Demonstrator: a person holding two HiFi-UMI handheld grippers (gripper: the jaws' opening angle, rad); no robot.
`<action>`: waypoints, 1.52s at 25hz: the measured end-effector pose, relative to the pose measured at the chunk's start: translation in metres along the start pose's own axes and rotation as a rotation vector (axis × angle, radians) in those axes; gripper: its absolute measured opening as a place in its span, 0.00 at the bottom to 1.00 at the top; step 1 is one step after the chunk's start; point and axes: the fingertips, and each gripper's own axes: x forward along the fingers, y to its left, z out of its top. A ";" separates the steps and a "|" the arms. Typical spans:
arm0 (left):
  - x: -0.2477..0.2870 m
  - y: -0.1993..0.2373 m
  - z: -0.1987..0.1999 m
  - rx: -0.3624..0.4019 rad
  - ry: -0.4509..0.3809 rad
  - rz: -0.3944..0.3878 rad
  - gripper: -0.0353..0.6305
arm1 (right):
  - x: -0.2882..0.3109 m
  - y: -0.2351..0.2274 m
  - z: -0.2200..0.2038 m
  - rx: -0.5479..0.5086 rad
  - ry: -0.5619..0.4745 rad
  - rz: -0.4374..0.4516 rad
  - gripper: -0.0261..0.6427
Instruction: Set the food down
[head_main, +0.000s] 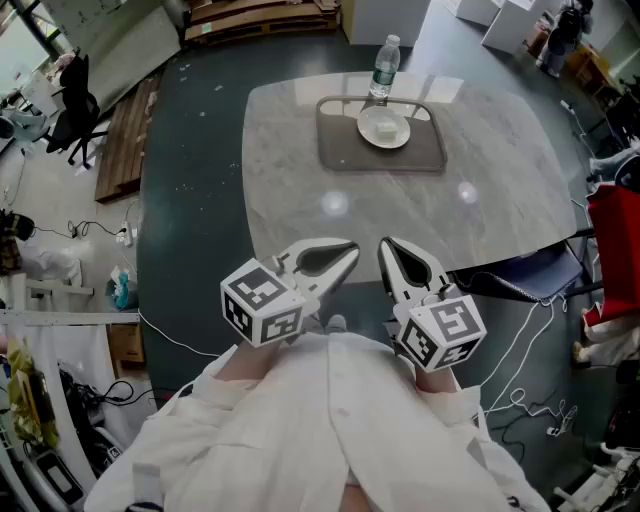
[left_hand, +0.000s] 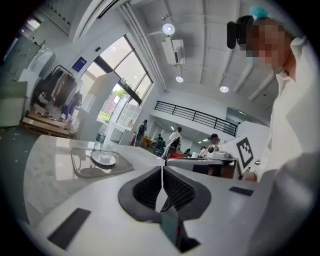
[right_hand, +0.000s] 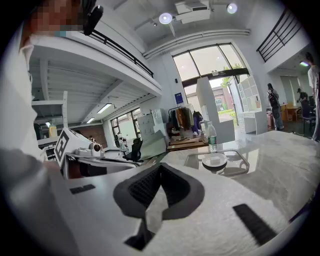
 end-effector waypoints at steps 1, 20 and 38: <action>0.001 0.000 -0.001 0.001 0.004 -0.002 0.09 | 0.000 0.000 -0.001 -0.002 0.003 0.006 0.04; 0.010 -0.002 -0.009 -0.009 0.054 -0.015 0.09 | 0.001 -0.003 -0.007 -0.008 0.034 0.014 0.04; 0.017 0.003 -0.009 -0.009 0.056 0.005 0.09 | 0.001 -0.016 -0.014 -0.021 0.062 -0.002 0.04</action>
